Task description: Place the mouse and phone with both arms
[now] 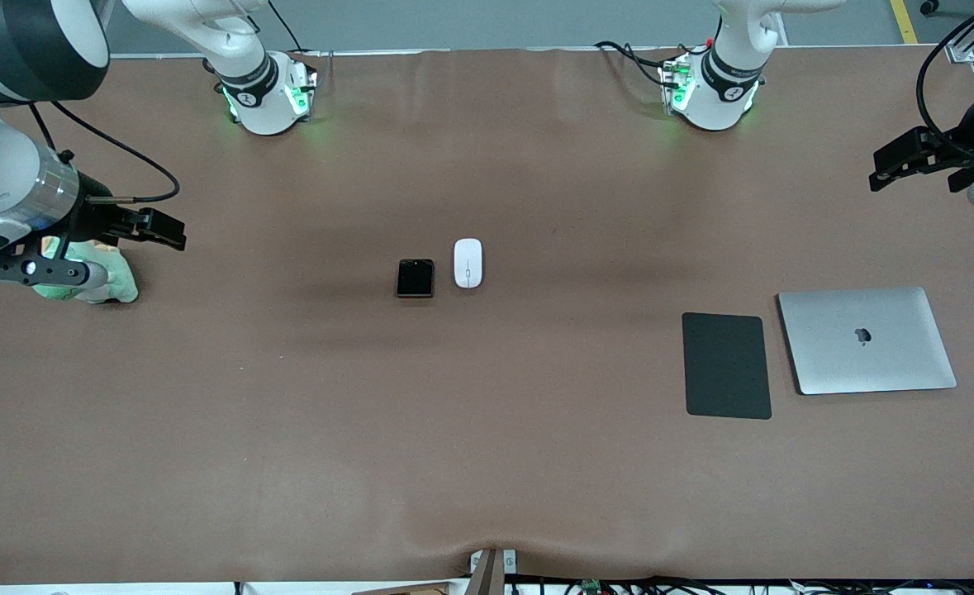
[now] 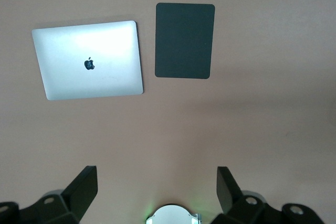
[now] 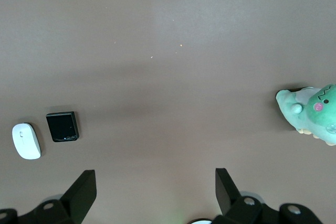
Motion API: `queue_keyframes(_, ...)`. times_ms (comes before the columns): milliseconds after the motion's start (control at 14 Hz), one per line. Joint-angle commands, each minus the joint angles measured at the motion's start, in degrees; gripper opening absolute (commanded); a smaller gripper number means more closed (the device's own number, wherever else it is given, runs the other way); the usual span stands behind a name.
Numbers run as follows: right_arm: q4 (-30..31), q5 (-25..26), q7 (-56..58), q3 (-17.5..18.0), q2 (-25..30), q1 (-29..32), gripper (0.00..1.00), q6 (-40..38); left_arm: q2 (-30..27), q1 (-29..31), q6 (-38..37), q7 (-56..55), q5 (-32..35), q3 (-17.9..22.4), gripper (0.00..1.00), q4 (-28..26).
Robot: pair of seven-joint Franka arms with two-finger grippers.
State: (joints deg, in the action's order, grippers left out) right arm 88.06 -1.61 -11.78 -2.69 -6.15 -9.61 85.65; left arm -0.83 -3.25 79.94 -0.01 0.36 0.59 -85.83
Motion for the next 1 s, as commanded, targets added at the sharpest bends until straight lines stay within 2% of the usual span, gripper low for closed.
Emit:
queue_keyframes(0, -1.49, -0.85, -0.96, -0.82, -0.62, -0.94, 1.0, -1.01, -0.67, -0.18, -0.31, 0.98, 0.52, -0.15, 1.0, 0.14)
queue_keyframes(929, -1.49, -0.85, -0.88, -0.82, -0.62, -0.94, 1.0, -1.01, 1.18, -0.09, -0.22, -0.78, -0.01, -0.15, 1.0, -0.04)
